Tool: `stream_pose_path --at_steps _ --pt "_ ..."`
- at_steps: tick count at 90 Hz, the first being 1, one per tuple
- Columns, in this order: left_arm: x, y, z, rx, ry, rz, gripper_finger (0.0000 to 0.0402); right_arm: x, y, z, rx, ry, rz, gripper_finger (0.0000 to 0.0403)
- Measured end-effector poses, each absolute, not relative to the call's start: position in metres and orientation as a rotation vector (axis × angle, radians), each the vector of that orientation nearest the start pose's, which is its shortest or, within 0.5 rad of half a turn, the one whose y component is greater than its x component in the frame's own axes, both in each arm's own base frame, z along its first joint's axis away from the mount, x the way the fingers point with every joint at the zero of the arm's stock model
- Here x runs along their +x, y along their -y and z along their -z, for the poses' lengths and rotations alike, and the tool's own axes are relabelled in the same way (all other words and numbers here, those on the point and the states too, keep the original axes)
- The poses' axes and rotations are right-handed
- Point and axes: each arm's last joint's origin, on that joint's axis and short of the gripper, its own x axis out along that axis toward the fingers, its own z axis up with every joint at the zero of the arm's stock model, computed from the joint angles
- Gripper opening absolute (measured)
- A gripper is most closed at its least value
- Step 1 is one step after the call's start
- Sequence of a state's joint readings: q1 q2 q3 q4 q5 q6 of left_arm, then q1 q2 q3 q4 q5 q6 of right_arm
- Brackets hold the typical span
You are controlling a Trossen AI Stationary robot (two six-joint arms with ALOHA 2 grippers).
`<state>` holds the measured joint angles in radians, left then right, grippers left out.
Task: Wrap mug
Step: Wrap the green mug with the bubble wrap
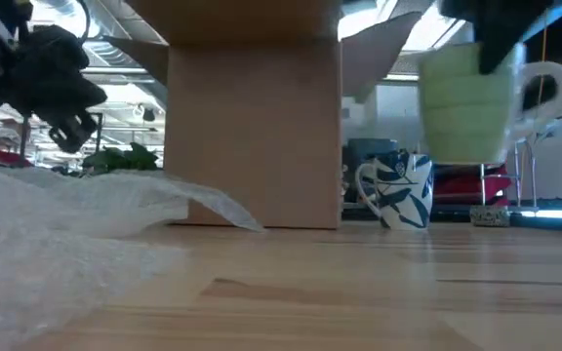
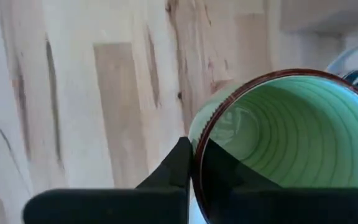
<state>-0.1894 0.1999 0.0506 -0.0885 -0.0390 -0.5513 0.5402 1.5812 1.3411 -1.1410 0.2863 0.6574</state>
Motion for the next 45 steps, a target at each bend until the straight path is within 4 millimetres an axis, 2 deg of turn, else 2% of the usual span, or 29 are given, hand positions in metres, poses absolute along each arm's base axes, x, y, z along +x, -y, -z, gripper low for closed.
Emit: stream_pose_path --at_steps 6,22,34,45 --pt "0.106 0.024 -0.161 -0.509 -0.286 0.080 0.0000 0.245 -0.147 -0.269 0.065 -1.190 0.215 0.0000" --pt "0.110 0.040 -0.192 -0.446 -0.351 0.072 0.0000 0.227 -0.153 -0.248 0.186 -1.050 0.238 0.0000" --pt "0.116 0.053 -0.217 -0.367 -0.452 0.045 0.0000 0.224 -0.155 -0.235 0.238 -1.041 0.246 0.0000" --pt "0.125 0.066 -0.230 -0.305 -0.549 0.045 0.0000 0.223 -0.154 -0.234 0.250 -1.059 0.243 0.0000"
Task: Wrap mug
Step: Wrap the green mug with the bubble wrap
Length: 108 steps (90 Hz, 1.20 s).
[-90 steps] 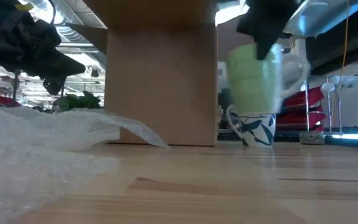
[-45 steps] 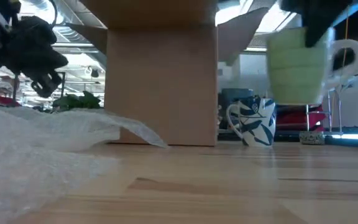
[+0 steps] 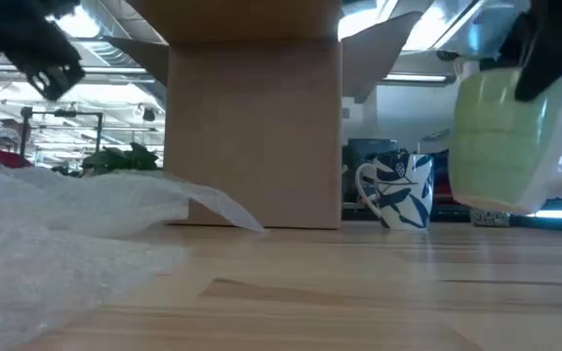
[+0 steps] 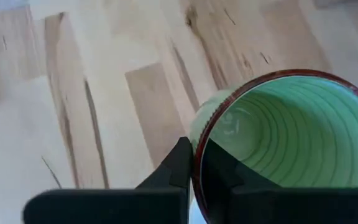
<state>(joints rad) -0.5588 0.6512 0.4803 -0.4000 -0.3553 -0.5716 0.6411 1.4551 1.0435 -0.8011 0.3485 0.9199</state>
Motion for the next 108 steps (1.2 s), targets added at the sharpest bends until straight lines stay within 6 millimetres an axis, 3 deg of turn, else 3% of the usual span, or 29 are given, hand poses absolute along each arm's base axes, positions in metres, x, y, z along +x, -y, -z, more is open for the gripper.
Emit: stream_pose_path --at_steps 26,51,75,95,108 --pt "0.142 0.095 -0.226 -0.269 -0.710 0.057 0.0000 0.217 -0.150 -0.234 0.239 -1.095 0.304 0.0000" --pt "0.142 0.117 -0.223 -0.441 -0.895 0.071 0.0000 0.211 -0.156 -0.234 0.217 -1.093 0.291 0.0000" --pt "0.146 0.150 -0.218 -0.461 -1.021 0.120 0.0000 0.209 -0.159 -0.234 0.219 -1.069 0.299 0.0000" --pt "0.156 0.156 -0.196 -0.503 -1.098 -0.011 0.0000 0.212 -0.162 -0.236 0.224 -1.040 0.265 0.0000" --pt "0.166 0.156 -0.192 -0.534 -1.078 -0.042 0.0008 0.213 -0.162 -0.236 0.214 -1.033 0.249 0.0000"
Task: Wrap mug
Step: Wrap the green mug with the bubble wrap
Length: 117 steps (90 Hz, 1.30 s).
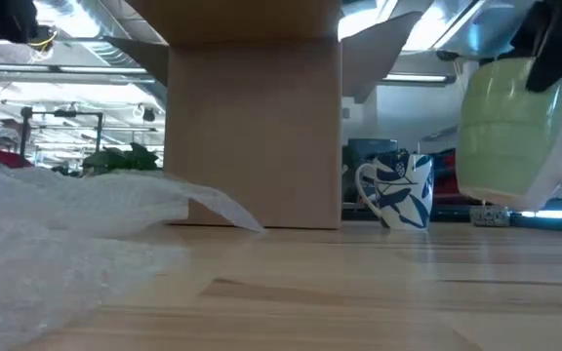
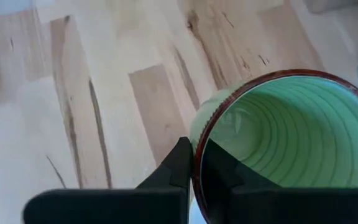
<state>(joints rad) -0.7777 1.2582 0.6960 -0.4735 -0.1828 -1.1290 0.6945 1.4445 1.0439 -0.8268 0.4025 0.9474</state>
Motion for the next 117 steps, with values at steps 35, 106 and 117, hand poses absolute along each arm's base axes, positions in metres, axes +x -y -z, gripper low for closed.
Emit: stream_pose_path --at_steps 35,106,117 --pt "0.188 0.144 -0.198 -0.617 -0.970 -0.051 0.0103 0.218 -0.166 -0.239 0.243 -0.979 0.215 0.0000" --pt "0.211 0.156 -0.137 -0.856 -1.086 -0.369 0.0115 0.223 -0.171 -0.242 0.265 -0.929 0.169 0.0000" --pt "0.232 0.170 -0.134 -0.810 -0.946 -0.159 0.0035 0.223 -0.170 -0.242 0.253 -0.930 0.163 0.0000"
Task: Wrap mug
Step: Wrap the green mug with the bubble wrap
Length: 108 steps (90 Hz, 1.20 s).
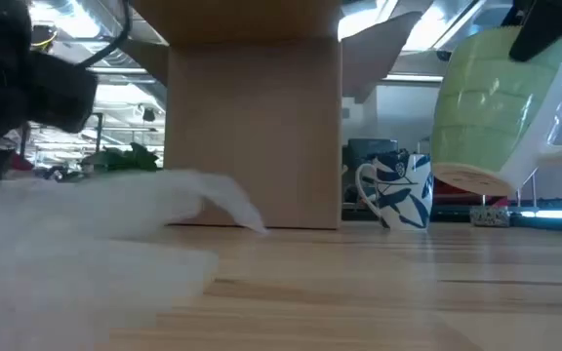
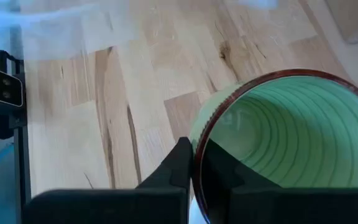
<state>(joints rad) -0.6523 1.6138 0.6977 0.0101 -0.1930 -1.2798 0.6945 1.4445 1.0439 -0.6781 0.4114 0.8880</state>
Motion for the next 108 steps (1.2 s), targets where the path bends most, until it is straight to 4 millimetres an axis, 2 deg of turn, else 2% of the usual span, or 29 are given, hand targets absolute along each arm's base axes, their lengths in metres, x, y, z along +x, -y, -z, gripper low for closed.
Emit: stream_pose_path --at_steps 4,11,31,46,62,82,99,108 --pt "0.240 0.174 -0.136 -0.773 -0.899 -0.114 0.0015 0.223 -0.170 -0.242 0.250 -0.930 0.162 0.0000" --pt "0.254 0.177 -0.143 -0.722 -0.844 -0.092 0.0005 0.223 -0.170 -0.242 0.248 -0.932 0.163 0.0000" --pt "0.294 0.168 -0.160 -0.632 -0.771 -0.039 0.0000 0.224 -0.169 -0.244 0.221 -0.891 0.198 0.0000" --pt "0.321 0.160 -0.162 -0.594 -0.664 0.030 0.0000 0.230 -0.172 -0.261 0.180 -0.806 0.187 0.0000" --pt "0.343 0.149 -0.155 -0.605 -0.517 0.078 0.0000 0.235 -0.176 -0.278 0.163 -0.756 0.138 0.0000" --pt "0.343 0.144 -0.158 -0.602 -0.520 0.043 0.0000 0.235 -0.177 -0.283 0.154 -0.755 0.129 0.0000" --pt "0.329 0.141 -0.175 -0.512 -0.609 -0.147 0.0000 0.234 -0.175 -0.282 0.137 -0.777 0.137 0.0000" --pt "0.322 0.146 -0.195 -0.413 -0.668 -0.234 0.0000 0.233 -0.175 -0.282 0.135 -0.780 0.139 0.0000"
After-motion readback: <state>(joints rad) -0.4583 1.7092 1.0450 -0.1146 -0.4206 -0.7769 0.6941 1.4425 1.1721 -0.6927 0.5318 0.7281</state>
